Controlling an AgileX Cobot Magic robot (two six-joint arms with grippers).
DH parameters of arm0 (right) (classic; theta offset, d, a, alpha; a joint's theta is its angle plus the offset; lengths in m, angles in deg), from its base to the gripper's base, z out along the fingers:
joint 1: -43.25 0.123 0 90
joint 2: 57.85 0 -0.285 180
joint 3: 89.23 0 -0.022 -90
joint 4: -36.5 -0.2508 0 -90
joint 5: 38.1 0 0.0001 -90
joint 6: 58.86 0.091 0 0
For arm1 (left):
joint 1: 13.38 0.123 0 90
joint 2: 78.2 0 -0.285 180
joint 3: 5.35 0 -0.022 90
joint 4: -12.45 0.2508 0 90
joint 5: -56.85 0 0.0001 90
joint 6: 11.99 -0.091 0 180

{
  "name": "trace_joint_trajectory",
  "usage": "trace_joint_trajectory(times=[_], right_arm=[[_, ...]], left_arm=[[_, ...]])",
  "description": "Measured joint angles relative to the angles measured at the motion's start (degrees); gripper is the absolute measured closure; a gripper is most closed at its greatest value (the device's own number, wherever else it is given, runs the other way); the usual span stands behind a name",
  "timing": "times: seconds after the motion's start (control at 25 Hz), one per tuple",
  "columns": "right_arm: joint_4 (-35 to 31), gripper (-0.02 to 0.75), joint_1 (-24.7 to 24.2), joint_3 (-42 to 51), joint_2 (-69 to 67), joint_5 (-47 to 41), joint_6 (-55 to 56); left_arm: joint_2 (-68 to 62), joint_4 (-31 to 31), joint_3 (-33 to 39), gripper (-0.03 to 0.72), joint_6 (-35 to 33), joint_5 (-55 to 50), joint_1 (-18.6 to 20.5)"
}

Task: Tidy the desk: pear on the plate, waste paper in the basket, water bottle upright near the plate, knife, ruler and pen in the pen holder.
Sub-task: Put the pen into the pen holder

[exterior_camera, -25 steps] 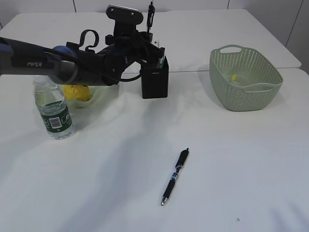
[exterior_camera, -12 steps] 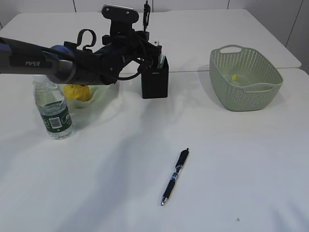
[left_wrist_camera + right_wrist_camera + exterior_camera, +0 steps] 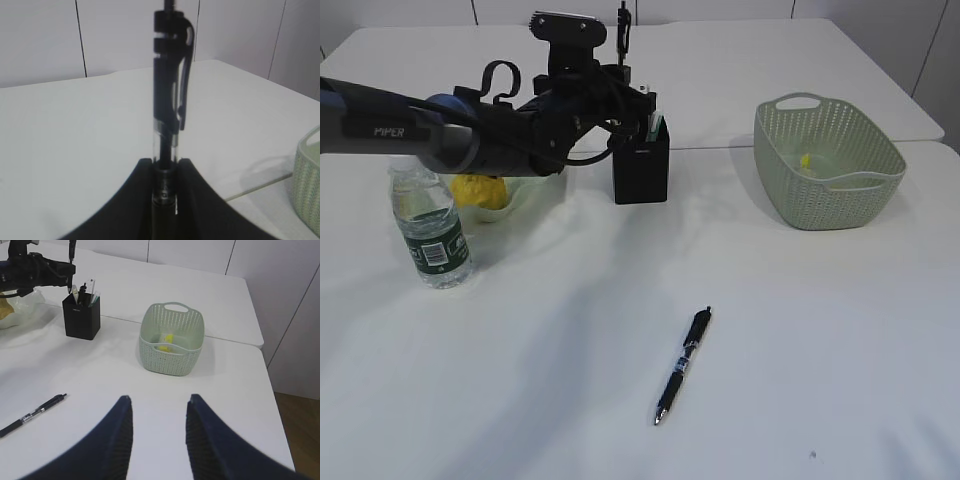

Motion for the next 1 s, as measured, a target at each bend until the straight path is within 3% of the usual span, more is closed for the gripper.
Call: trace_joint_trajectory(times=[1.0], right_arm=[[0.0,0.439,0.0,0.0,0.0,0.0,0.0]], left_arm=[[-3.2,0.0,0.0,0.586,0.1,0.3,-1.1]])
